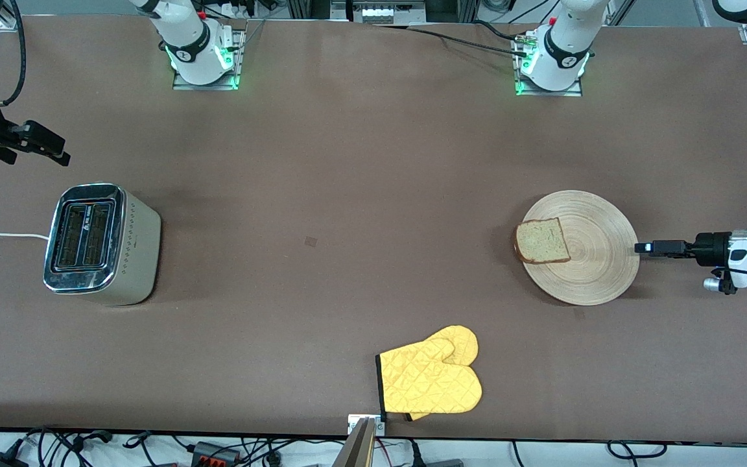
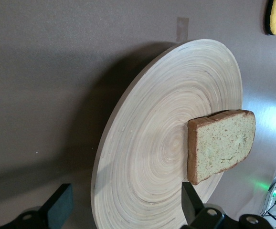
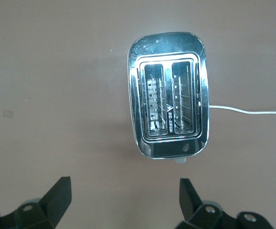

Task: Move plate and put bread in toaster

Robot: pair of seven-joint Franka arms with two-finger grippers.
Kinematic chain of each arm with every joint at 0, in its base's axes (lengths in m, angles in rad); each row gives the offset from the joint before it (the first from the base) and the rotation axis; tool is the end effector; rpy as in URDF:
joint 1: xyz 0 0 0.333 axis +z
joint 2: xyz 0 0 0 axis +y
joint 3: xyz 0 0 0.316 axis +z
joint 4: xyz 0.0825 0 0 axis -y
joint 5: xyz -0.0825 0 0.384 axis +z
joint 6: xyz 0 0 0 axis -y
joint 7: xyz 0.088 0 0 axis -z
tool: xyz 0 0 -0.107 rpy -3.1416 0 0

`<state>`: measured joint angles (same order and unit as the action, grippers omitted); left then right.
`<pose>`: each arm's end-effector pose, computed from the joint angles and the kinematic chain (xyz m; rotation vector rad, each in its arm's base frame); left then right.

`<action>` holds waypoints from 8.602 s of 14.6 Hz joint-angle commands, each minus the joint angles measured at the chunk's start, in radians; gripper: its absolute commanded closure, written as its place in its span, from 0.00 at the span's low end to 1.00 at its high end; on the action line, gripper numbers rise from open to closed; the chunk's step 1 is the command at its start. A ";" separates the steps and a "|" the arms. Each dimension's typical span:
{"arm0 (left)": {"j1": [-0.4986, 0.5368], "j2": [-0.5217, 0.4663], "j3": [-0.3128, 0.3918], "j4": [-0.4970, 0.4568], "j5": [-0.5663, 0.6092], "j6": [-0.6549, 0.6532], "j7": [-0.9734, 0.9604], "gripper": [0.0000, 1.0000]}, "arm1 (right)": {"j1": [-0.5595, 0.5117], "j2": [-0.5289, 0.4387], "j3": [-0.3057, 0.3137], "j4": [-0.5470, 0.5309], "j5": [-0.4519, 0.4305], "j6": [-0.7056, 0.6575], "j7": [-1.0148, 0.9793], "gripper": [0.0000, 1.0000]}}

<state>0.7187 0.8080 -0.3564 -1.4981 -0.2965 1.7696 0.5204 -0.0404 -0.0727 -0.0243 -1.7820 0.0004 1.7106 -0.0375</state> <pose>0.6125 0.2385 0.1936 2.4264 0.0195 -0.2662 0.5380 -0.0352 0.5760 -3.1392 0.0427 -0.0022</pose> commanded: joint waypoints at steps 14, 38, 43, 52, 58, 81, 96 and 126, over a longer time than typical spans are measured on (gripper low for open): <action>0.005 0.046 -0.013 0.010 -0.081 0.021 0.029 0.83 | -0.010 -0.016 0.009 -0.020 0.000 0.007 -0.002 0.00; -0.410 0.135 -0.021 0.025 -0.613 -0.064 0.029 1.00 | -0.012 0.007 0.009 -0.022 0.001 0.029 -0.001 0.00; -0.564 0.141 -0.021 0.039 -0.665 0.089 0.044 1.00 | 0.039 0.094 0.014 -0.020 0.015 0.035 0.004 0.00; -0.740 0.190 -0.021 0.082 -0.688 0.220 0.143 1.00 | 0.145 0.281 0.014 -0.019 0.151 0.144 0.001 0.00; -0.751 0.257 -0.021 0.121 -0.728 0.215 0.240 0.99 | 0.249 0.375 0.014 -0.019 0.156 0.195 0.033 0.00; -0.582 0.198 -0.006 0.176 -0.520 0.044 0.107 0.69 | 0.428 0.671 0.014 0.026 0.509 0.492 0.188 0.18; -0.426 -0.126 -0.004 0.314 0.072 -0.478 -0.216 0.65 | 0.438 0.650 0.003 0.079 0.506 0.462 0.180 1.00; -0.550 -0.699 0.139 -0.142 0.329 -0.187 -0.470 0.00 | 0.401 0.317 -0.316 0.153 -0.433 0.013 0.166 1.00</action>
<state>0.1887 0.2812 -0.2393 -1.4031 0.0199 1.4663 0.1100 0.3639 0.2462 -0.3439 -1.6074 -0.4117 1.6949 0.1366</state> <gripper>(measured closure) 0.000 0.916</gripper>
